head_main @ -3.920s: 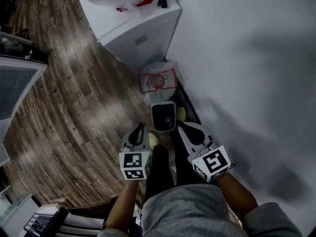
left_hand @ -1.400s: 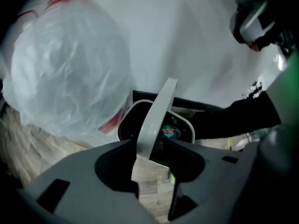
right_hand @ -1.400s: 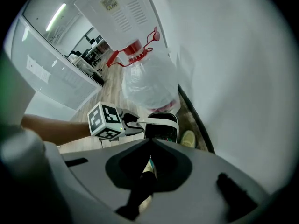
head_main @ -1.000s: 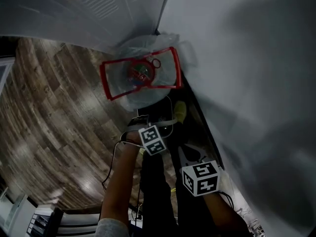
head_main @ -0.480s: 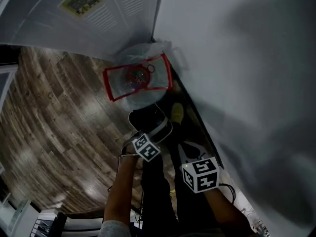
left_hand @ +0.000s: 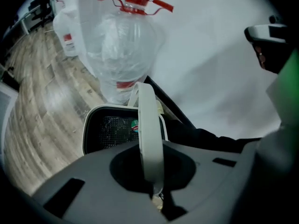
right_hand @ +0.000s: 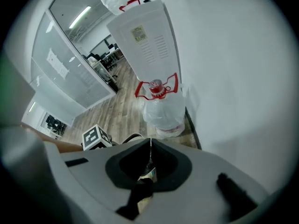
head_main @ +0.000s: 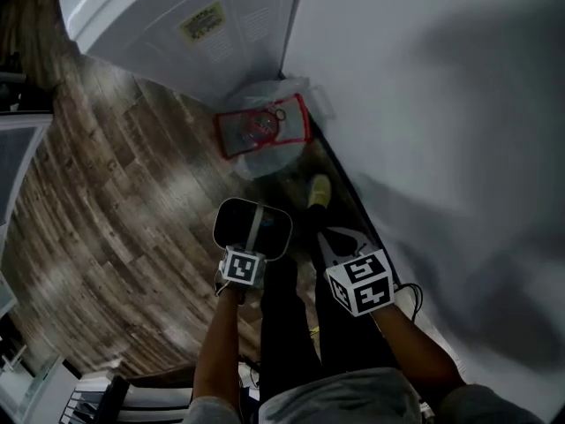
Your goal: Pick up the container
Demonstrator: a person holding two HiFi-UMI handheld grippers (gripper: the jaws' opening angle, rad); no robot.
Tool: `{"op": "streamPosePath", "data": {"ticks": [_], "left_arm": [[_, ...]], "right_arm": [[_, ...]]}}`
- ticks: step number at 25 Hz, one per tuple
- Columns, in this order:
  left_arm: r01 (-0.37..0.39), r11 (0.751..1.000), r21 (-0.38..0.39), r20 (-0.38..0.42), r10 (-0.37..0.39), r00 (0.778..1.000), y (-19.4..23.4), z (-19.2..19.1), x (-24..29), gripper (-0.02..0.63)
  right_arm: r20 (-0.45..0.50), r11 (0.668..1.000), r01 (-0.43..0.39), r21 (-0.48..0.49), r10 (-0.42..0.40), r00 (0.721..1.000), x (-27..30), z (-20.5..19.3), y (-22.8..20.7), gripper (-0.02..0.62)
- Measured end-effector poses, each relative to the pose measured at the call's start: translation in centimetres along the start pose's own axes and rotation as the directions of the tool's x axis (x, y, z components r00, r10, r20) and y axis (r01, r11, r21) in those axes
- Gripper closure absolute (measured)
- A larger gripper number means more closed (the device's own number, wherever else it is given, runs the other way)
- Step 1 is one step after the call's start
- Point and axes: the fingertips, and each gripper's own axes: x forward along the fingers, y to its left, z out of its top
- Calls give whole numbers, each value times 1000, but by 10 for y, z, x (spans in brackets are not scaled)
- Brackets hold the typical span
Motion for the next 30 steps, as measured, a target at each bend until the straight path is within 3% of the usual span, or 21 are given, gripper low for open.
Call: {"op": "streamPosePath", "data": {"ticks": [3, 10, 17, 25, 30], "left_arm": [[-17, 994, -104, -8, 17, 1000, 2, -27, -39, 592], [55, 969, -242, 154, -18, 988, -23, -30, -132, 592], [141, 906, -399, 274, -29, 961, -43, -38, -207, 591], [185, 880, -438, 343, -27, 939, -70, -37, -275, 591], [224, 863, -452, 406, -25, 914, -77, -49, -322, 591]], "right_arm": [[26, 998, -27, -57, 28, 999, -27, 18, 14, 569], [142, 989, -63, -131, 82, 987, -111, 73, 43, 569], [272, 989, -45, -143, 83, 959, -180, 113, 58, 569], [397, 988, -38, -150, 95, 913, -263, 129, 75, 569], [443, 981, -11, -196, 98, 891, -303, 122, 100, 569]]}}
